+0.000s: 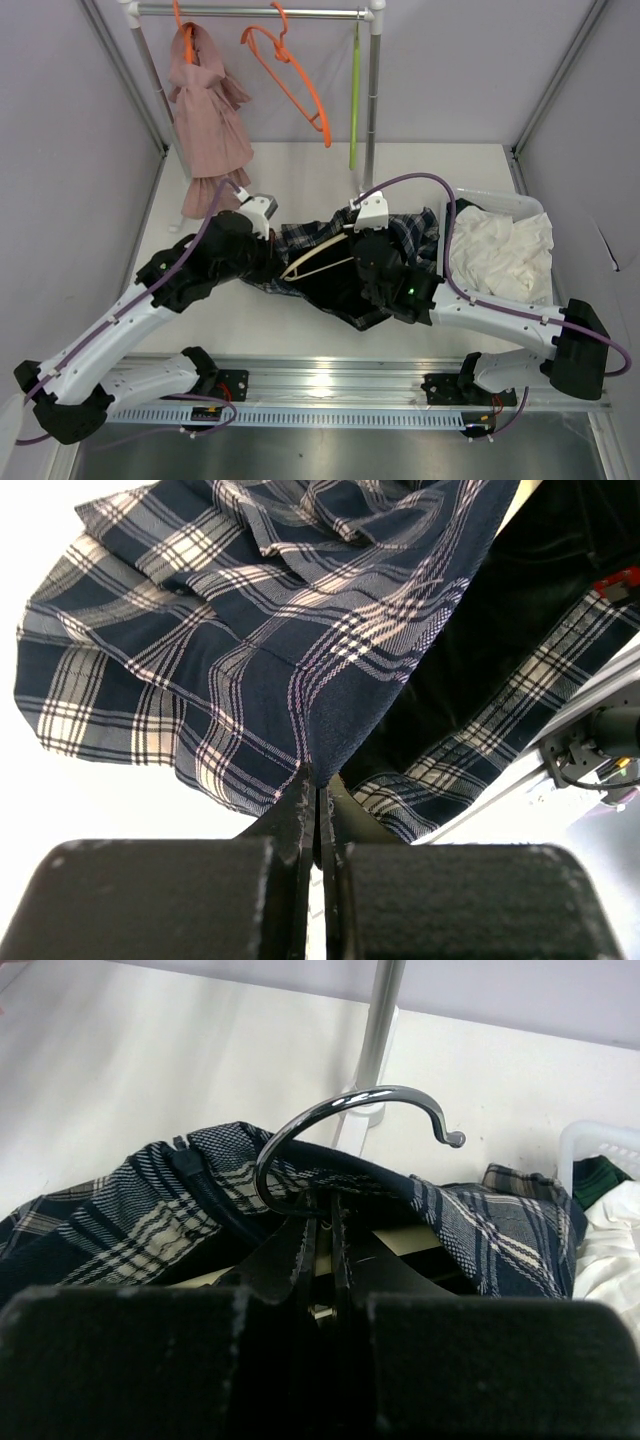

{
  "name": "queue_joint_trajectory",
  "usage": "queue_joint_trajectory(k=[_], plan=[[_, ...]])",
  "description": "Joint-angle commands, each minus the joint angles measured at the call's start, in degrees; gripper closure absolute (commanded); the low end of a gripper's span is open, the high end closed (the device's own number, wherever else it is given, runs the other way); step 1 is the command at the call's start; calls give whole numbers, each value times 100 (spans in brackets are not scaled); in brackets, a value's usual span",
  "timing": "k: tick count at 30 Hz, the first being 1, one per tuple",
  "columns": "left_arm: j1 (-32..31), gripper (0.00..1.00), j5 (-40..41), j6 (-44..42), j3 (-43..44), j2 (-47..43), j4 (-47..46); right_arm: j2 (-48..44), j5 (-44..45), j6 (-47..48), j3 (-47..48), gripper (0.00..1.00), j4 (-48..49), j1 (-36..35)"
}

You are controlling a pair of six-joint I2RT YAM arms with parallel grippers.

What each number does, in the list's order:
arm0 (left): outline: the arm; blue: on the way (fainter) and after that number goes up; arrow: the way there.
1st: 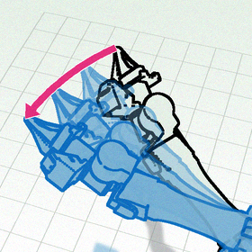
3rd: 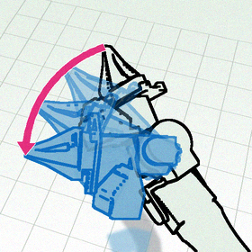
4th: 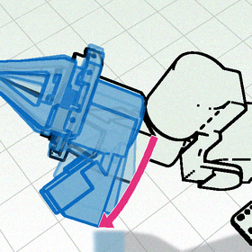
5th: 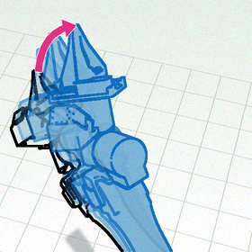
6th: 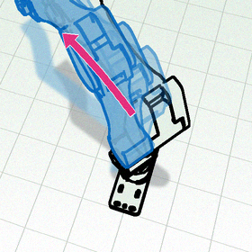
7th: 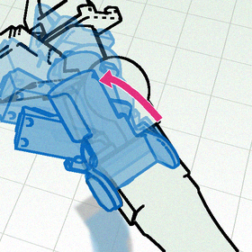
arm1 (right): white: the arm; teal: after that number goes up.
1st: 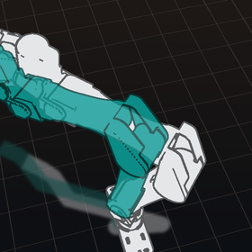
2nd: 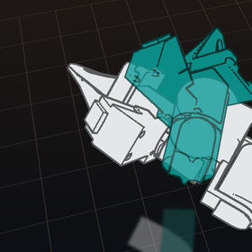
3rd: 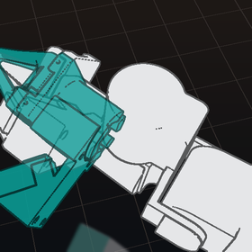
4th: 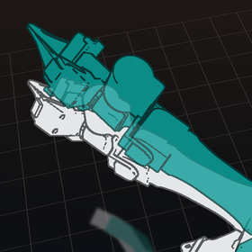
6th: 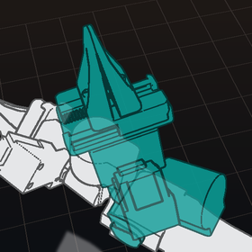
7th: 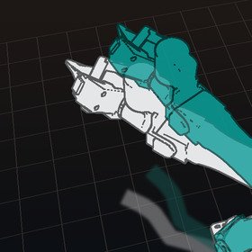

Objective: Place the skirt on the hanger

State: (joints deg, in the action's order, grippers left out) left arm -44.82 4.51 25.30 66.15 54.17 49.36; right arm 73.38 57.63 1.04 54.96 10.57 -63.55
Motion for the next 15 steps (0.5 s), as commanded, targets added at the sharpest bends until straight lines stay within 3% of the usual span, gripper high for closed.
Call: queue_joint_trajectory(k=[1, 15], plan=[[34, 100, -144, -122, 250, 137, -269, -202, 285, -208, 191, 100, 86, -78], [34, 100, -108, 28, 91, 585, -612, -167, 346, -1158, -565, 100, 24, -359]])
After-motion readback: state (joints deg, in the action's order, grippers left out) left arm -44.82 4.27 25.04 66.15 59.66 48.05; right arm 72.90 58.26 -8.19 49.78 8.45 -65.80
